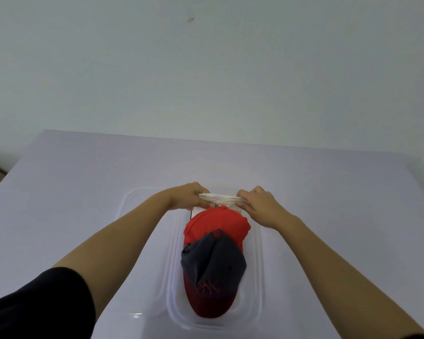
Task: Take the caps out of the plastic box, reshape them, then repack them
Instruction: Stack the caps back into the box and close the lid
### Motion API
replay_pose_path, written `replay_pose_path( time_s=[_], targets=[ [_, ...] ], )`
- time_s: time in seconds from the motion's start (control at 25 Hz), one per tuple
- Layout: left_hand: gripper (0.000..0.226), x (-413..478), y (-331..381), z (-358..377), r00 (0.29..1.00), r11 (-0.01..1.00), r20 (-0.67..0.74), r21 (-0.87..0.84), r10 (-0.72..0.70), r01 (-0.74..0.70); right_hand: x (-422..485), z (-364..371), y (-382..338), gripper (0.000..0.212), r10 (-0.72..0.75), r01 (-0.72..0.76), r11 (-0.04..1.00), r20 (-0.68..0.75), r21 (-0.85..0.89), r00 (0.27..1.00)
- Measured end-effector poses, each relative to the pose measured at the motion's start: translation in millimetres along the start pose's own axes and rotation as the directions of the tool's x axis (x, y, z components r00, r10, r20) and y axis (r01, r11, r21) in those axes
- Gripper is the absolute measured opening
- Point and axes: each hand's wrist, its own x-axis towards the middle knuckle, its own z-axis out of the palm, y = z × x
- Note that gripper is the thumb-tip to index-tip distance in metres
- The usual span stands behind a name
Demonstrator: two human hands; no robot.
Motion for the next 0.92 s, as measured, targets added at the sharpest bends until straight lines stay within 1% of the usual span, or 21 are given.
replay_pose_path(
  time_s=[0.08, 0.12, 0.16, 0.2, 0.28, 0.32, 0.4, 0.48, 0.56, 0.6, 0.68, 0.72, 0.76, 0.8, 0.84, 0.88, 0.92],
  targets=[
    [0.027, 3, -1, -1, 0.999, 0.998, 0.011, -0.033, -0.044, 0.045, 10, 3, 6, 0.031, 0.052, -0.051, 0.997, 0.037, -0.053, 0.998],
    [0.028, 5, -2, -2, 0.998, 0.998, 0.0, -0.009, -0.062, 0.062, 14, 6, 10, 0.031, 0.075, -0.072, 0.996, 0.061, -0.043, 0.995],
    [0.026, 7, -5, -3, 0.997, 0.996, -0.023, 0.057, -0.069, 0.07, 18, 9, 13, 0.031, 0.085, -0.083, 0.996, 0.083, -0.028, 0.993],
    [0.021, 10, -7, -4, 0.996, 0.984, -0.055, 0.163, -0.064, 0.072, 21, 11, 15, 0.032, 0.083, -0.081, 0.996, 0.096, -0.024, 0.992],
    [0.008, 14, -8, -4, 0.992, 0.919, -0.12, 0.388, -0.026, 0.071, 29, 13, 15, 0.033, 0.06, -0.051, 0.995, 0.111, -0.085, 0.992],
    [0.014, 16, -9, -3, 0.989, 0.898, -0.145, 0.433, -0.01, 0.073, 31, 12, 13, 0.033, 0.049, -0.031, 0.989, 0.125, -0.145, 0.991],
    [0.026, 20, -10, 1, 0.985, 0.898, -0.171, 0.431, -0.01, 0.084, 36, 13, 10, 0.035, 0.051, -0.008, 0.968, 0.164, -0.25, 0.985],
    [0.026, 24, -12, 6, 0.982, 0.869, -0.19, 0.487, 0.007, 0.088, 38, 15, 11, 0.038, 0.054, 0.003, 0.956, 0.183, -0.295, 0.982],
    [0.026, 28, -17, 9, 0.965, 0.857, -0.259, 0.505, 0.039, 0.101, 34, 16, 15, 0.037, 0.001, 0.03, 0.971, 0.133, -0.237, 0.991],
    [0.029, 27, -19, 9, 0.949, 0.872, -0.307, 0.481, 0.068, 0.094, 30, 16, 18, 0.036, -0.027, 0.035, 0.99, 0.056, -0.139, 0.998],
    [0.029, 17, -21, 7, 0.892, 0.915, -0.421, 0.403, 0.161, 0.025, 15, 10, 25, 0.033, -0.018, 0.028, 0.996, -0.107, 0.088, 0.994],
    [0.025, 10, -22, 5, 0.864, 0.932, -0.467, 0.362, 0.188, -0.007, 5, 7, 29, 0.033, -0.013, 0.028, 0.99, -0.114, 0.136, 0.993],
    [0.022, 3, -22, 3, 0.865, 0.946, -0.468, 0.322, 0.183, -0.027, -5, 6, 32, 0.034, -0.025, 0.033, 0.991, -0.061, 0.127, 0.998],
    [0.022, -3, -22, 3, 0.903, 0.956, -0.402, 0.291, 0.148, -0.027, -13, 8, 33, 0.036, -0.045, 0.044, 0.996, 0.017, 0.076, 0.999],
    [0.028, -8, -20, 5, 0.952, 0.961, -0.291, 0.278, 0.096, -0.012, -19, 12, 34, 0.038, -0.058, 0.058, 0.998, 0.087, 0.009, 0.994],
    [0.037, -10, -18, 8, 0.983, 0.957, -0.179, 0.289, 0.04, 0.013, -21, 16, 33, 0.037, -0.066, 0.071, 0.997, 0.119, -0.041, 0.991],
    [0.045, -11, -16, 12, 0.994, 0.945, -0.105, 0.324, -0.005, 0.039, -19, 17, 30, 0.035, -0.061, 0.068, 0.996, 0.109, -0.058, 0.992]
  ],
)
